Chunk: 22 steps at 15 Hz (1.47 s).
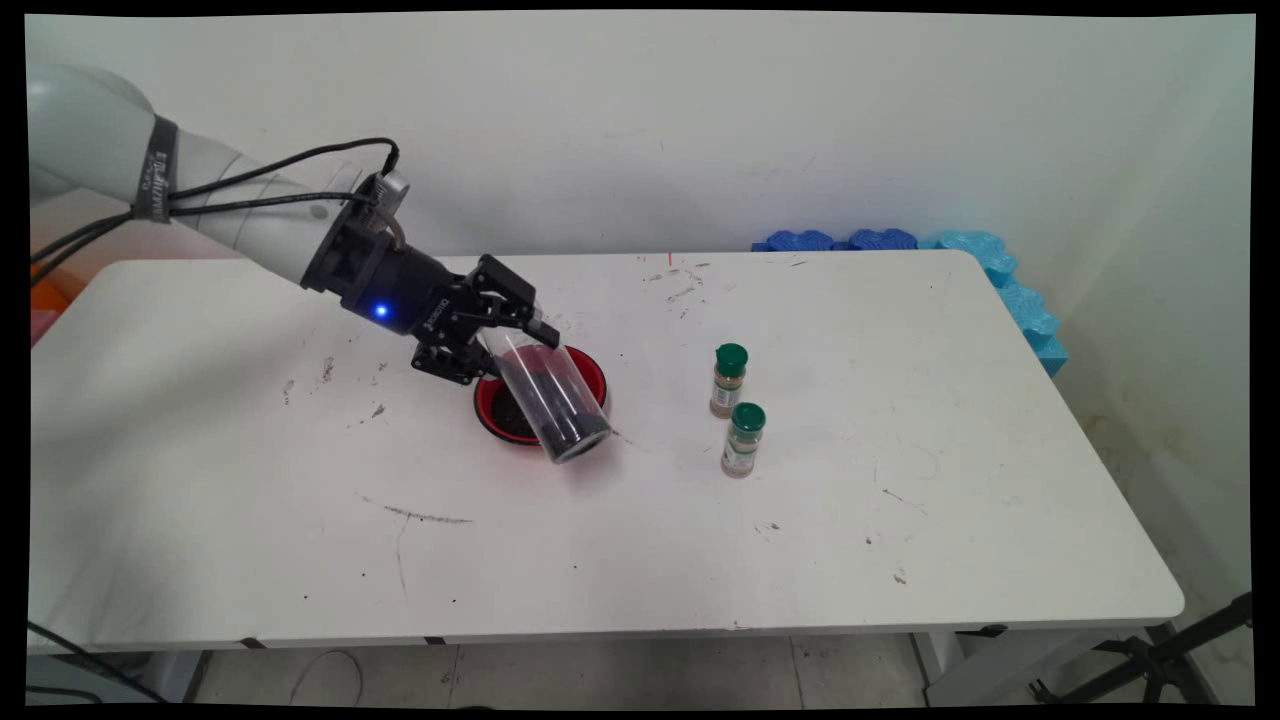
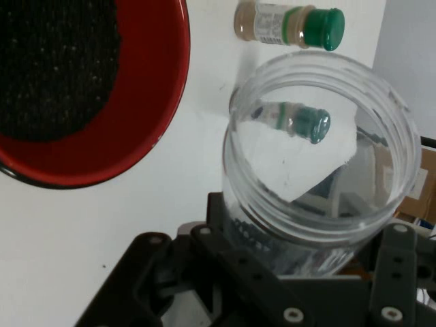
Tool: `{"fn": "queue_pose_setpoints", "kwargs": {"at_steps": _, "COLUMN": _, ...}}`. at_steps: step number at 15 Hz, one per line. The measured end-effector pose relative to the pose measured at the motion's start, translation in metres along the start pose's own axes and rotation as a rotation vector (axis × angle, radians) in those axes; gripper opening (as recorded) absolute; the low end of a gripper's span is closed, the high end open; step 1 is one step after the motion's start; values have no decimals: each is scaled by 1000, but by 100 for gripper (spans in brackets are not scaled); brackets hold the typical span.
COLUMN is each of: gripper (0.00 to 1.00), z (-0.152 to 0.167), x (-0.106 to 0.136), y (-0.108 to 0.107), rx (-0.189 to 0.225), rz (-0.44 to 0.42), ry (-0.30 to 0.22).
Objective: Pour the black seasoning powder in the red bowl
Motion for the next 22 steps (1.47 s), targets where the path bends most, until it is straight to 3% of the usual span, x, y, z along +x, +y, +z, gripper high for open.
{"fn": "queue_pose_setpoints", "kwargs": {"at_steps": 7, "gripper": 0, "z": 1, "x": -6, "y": 1, "rx": -25, "rz": -101, "ry": -36}}
{"fn": "queue_pose_setpoints", "kwargs": {"at_steps": 22, "gripper": 0, "z": 2, "x": -16, "y": -8, "rx": -95, "rz": -423, "ry": -96}}
